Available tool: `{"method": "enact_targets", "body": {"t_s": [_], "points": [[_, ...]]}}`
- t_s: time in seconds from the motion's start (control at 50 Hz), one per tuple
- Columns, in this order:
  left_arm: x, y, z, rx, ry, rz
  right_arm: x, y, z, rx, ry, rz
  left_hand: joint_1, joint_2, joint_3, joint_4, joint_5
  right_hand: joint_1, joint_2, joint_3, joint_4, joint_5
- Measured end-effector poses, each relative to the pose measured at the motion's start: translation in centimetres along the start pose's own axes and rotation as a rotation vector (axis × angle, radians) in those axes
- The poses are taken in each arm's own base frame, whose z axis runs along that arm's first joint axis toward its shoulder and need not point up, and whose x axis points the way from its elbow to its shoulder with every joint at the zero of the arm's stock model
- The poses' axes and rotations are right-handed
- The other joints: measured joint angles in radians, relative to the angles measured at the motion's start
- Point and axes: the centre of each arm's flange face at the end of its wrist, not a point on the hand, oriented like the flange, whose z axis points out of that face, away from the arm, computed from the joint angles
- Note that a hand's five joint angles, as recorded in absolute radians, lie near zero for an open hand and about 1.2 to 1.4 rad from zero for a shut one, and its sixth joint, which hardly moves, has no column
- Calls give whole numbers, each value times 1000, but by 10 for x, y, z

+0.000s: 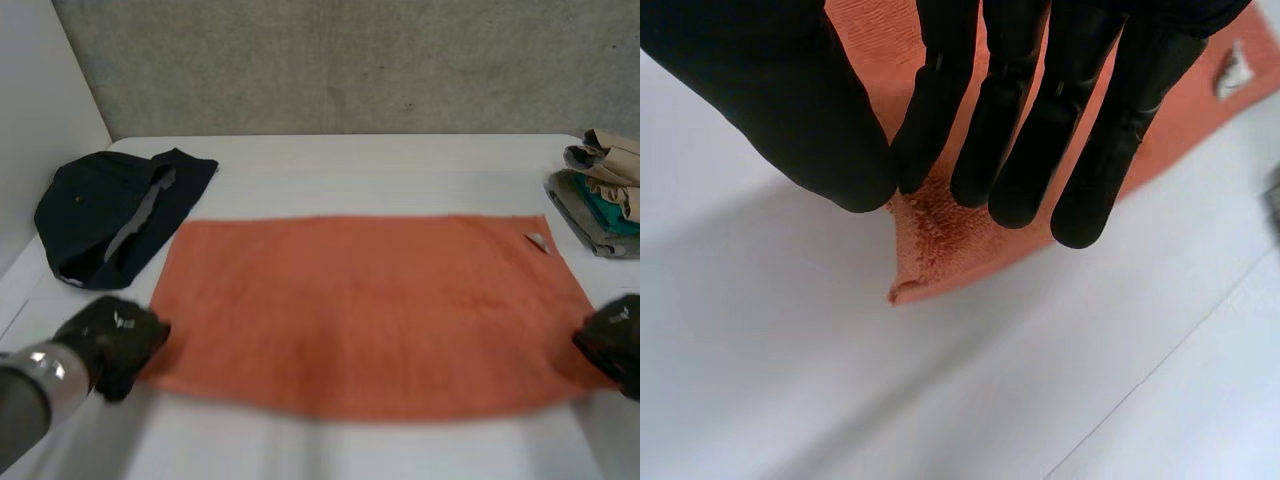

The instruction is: Fold the laundry.

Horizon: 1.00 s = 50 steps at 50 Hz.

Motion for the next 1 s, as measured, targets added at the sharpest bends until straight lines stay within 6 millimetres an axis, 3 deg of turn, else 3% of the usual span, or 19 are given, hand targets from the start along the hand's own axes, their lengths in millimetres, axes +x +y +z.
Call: {"method": "enact_targets", "body": {"t_s": [0.08,0.18,0.34,0.48,0.64,0.78,0.84,0.92,1.0], "points": [[1,-1,-7,6,3,53,1,3,-7,9,-24,-3,0,0,0,0,0,0,0,0,0,0],[-7,-13,12,85,-55,66,12,-1,5,66,31,20,0,0,0,0,0,7,0,0,0,0],[-18,-57,87,277,-166,3,43,-30,63,220,266,62,0,0,0,0,0,7,0,0,0,0],[-34,-75,145,297,-314,-33,62,-66,101,337,465,12,0,0,0,0,0,7,0,0,0,0],[-41,-83,185,299,-399,-45,76,-87,128,416,596,-15,0,0,0,0,0,7,0,0,0,2],[-30,-87,187,310,-373,-36,67,-93,124,412,566,17,0,0,0,0,0,-191,-244,-250,-255,-214],[-20,-85,177,304,-345,-28,60,-89,102,383,462,110,0,0,0,0,0,-514,-628,-624,-630,-601],[-13,-82,163,297,-322,-21,50,-79,74,325,301,229,0,0,0,0,0,-556,-682,-691,-697,-672],[-9,-79,148,297,-303,-18,42,-66,59,266,162,313,0,0,0,0,0,-556,-682,-692,-698,-675]]}}
